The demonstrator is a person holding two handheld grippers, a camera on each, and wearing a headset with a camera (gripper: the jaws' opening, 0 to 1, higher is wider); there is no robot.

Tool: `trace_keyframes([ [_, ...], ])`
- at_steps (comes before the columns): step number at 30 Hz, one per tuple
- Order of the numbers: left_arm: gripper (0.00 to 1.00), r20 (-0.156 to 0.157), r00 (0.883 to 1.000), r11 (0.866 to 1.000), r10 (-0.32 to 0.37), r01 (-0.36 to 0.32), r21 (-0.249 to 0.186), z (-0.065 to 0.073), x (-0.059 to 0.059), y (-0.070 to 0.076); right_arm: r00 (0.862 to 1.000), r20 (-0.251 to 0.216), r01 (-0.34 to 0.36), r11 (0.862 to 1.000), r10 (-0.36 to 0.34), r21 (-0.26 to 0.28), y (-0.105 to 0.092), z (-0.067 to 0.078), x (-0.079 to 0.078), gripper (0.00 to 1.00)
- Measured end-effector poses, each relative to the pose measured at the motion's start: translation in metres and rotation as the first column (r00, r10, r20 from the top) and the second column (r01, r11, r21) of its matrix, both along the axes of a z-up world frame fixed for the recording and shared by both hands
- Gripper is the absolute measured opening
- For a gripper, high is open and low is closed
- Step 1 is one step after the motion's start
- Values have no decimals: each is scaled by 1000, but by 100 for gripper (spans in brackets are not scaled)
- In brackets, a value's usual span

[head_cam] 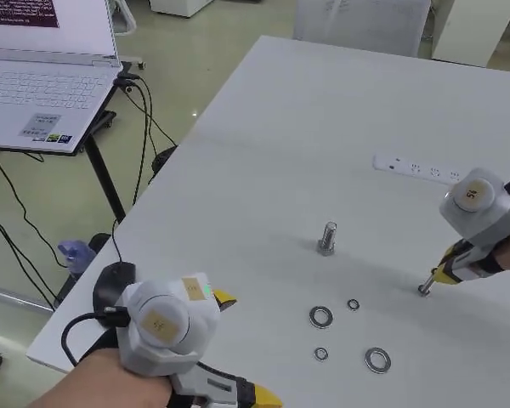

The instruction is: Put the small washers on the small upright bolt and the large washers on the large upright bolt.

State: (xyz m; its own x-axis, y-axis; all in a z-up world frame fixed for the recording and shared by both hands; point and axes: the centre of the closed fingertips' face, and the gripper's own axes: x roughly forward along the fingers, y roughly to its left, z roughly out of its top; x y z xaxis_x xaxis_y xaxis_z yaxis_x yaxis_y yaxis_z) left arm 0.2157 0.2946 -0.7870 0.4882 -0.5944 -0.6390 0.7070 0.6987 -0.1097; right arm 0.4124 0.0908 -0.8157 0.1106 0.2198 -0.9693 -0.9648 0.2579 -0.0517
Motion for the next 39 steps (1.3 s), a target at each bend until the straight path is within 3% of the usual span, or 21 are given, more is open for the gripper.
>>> trace_keyframes([
  [7,84,3,1000,1000,1,-1,-3,0,3,2,1000,-5,-9,1000,9,-9,1,-6,0,12],
  [22,83,-21,1000,1000,3,-3,-4,-5,3,3,999,-11,-40,999,39,-36,0,-21,3,12],
  [33,85,-6,1000,1000,1,-1,-8,-4,8,3,999,-21,-48,998,47,-49,-5,-34,4,12],
  [39,86,-6,1000,1000,-21,21,12,-6,7,0,998,-24,-60,997,59,-51,-4,-39,4,12],
])
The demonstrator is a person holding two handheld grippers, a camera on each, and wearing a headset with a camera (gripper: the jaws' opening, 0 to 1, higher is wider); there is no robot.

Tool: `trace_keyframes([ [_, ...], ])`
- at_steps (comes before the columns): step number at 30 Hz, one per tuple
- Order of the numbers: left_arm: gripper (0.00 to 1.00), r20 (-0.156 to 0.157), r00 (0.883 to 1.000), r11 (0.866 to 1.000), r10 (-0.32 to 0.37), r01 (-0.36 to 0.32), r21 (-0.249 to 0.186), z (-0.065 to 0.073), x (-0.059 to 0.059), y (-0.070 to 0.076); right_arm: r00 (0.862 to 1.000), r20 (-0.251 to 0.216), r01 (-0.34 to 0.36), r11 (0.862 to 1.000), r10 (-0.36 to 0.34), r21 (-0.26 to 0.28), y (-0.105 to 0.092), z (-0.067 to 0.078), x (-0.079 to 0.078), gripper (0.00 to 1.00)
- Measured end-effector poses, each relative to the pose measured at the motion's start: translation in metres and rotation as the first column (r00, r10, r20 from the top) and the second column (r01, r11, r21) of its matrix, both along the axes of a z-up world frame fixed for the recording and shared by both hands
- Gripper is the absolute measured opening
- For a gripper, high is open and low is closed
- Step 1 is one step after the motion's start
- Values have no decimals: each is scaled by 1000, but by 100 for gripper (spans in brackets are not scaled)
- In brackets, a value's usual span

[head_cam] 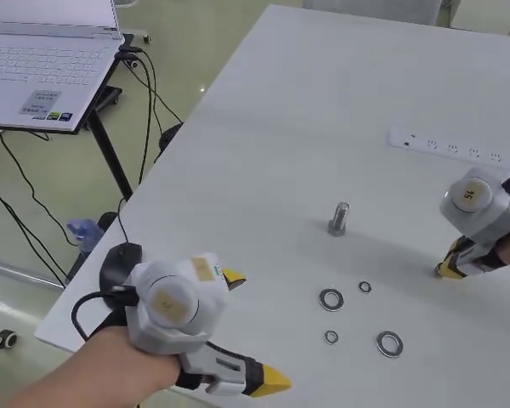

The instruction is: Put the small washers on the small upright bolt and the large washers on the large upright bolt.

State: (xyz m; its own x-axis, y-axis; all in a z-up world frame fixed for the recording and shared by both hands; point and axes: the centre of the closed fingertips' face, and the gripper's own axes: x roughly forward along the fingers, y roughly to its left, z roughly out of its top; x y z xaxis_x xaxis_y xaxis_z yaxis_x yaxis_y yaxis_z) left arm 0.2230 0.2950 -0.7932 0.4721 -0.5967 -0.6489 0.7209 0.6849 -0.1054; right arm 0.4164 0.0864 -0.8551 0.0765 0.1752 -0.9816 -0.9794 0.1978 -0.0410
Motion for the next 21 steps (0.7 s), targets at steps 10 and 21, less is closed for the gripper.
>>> trace_keyframes([
  [10,85,-13,1000,1000,-2,2,-1,-2,-2,-1,1000,-1,-21,1000,21,-9,-1,-8,-1,12],
  [21,83,-20,1000,1000,-2,2,4,-4,-2,0,999,-4,-32,999,32,-12,0,-9,1,12],
])
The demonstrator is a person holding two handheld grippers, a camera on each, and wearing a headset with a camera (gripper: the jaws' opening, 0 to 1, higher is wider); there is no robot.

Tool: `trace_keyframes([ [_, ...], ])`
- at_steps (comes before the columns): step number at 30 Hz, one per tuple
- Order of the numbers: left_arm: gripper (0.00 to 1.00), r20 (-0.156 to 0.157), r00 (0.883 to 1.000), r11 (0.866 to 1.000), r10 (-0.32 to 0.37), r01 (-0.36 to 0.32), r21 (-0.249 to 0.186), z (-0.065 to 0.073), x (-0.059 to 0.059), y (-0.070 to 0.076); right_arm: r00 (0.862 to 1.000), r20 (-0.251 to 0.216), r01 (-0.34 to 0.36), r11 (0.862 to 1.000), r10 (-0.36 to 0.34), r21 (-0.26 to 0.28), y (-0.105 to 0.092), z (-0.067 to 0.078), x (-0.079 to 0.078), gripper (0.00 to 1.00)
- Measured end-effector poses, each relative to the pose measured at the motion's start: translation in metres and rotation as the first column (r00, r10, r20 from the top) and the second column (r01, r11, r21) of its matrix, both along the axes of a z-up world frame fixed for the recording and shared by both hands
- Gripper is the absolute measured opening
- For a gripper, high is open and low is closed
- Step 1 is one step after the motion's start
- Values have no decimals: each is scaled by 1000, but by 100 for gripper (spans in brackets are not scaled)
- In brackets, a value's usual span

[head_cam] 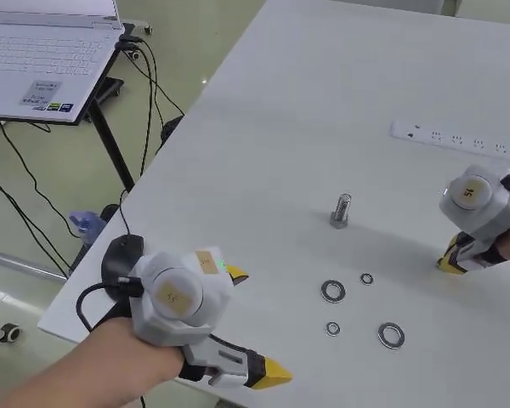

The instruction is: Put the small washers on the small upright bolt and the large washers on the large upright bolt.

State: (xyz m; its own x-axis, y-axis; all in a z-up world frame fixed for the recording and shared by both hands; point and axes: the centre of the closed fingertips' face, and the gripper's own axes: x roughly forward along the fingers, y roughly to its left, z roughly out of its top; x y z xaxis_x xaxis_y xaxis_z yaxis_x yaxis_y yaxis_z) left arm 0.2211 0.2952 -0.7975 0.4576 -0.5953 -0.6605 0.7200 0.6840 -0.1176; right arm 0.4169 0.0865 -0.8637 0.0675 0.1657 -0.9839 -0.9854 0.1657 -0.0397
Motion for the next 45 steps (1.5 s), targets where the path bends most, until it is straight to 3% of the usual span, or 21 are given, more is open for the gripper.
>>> trace_keyframes([
  [9,81,-18,1000,1000,-3,3,0,-4,-4,0,1000,-2,-19,1000,19,9,5,-1,1,13],
  [20,80,-14,1000,1000,-4,4,-1,-2,-6,-1,1000,3,-30,999,30,12,6,3,-1,23],
  [35,82,13,1000,1000,0,0,-6,12,-6,-2,999,23,-31,999,31,38,12,28,1,26],
  [45,82,19,1000,1000,-1,1,-7,15,-9,-6,995,37,-93,994,91,57,33,42,-9,29],
])
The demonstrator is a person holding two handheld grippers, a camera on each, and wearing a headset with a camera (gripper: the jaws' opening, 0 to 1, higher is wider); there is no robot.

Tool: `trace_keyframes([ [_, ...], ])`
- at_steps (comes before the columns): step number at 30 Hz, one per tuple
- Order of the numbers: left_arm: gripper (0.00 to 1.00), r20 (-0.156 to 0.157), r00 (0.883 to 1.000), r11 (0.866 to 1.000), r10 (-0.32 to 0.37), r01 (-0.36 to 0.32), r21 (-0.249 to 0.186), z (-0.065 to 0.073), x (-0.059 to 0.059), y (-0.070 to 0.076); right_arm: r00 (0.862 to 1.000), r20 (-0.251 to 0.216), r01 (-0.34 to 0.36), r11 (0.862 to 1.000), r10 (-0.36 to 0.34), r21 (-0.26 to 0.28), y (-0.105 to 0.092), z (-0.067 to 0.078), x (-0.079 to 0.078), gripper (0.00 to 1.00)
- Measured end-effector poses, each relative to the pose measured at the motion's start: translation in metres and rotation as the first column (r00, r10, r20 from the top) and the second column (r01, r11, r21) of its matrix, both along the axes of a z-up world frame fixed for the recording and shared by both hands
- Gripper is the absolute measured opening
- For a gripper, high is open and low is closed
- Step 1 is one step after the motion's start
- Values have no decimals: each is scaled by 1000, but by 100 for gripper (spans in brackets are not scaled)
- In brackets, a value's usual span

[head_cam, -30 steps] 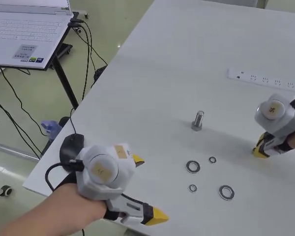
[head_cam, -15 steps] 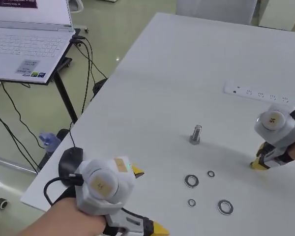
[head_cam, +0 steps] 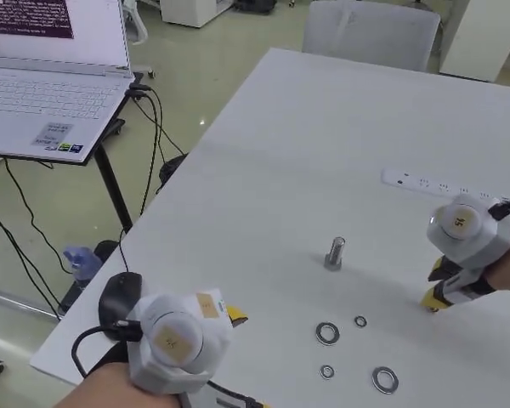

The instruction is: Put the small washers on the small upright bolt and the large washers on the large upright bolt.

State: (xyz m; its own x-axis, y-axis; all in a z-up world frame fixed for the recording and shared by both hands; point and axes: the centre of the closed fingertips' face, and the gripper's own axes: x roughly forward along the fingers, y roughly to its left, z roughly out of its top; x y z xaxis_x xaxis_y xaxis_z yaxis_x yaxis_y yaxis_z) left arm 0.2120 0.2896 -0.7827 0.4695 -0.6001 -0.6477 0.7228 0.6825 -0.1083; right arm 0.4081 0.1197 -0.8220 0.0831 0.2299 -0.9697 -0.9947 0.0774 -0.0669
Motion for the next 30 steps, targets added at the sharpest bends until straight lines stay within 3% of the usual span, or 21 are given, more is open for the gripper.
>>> trace_keyframes([
  [16,81,13,1000,1000,20,-20,1,5,-2,5,998,-7,-67,997,68,49,34,12,-20,32],
  [22,81,26,999,999,29,-29,-19,5,-1,4,995,-15,-101,993,102,57,45,7,-26,31],
  [30,81,25,999,1000,24,-24,-10,4,-1,7,991,-28,-133,989,135,67,62,1,-38,31],
])
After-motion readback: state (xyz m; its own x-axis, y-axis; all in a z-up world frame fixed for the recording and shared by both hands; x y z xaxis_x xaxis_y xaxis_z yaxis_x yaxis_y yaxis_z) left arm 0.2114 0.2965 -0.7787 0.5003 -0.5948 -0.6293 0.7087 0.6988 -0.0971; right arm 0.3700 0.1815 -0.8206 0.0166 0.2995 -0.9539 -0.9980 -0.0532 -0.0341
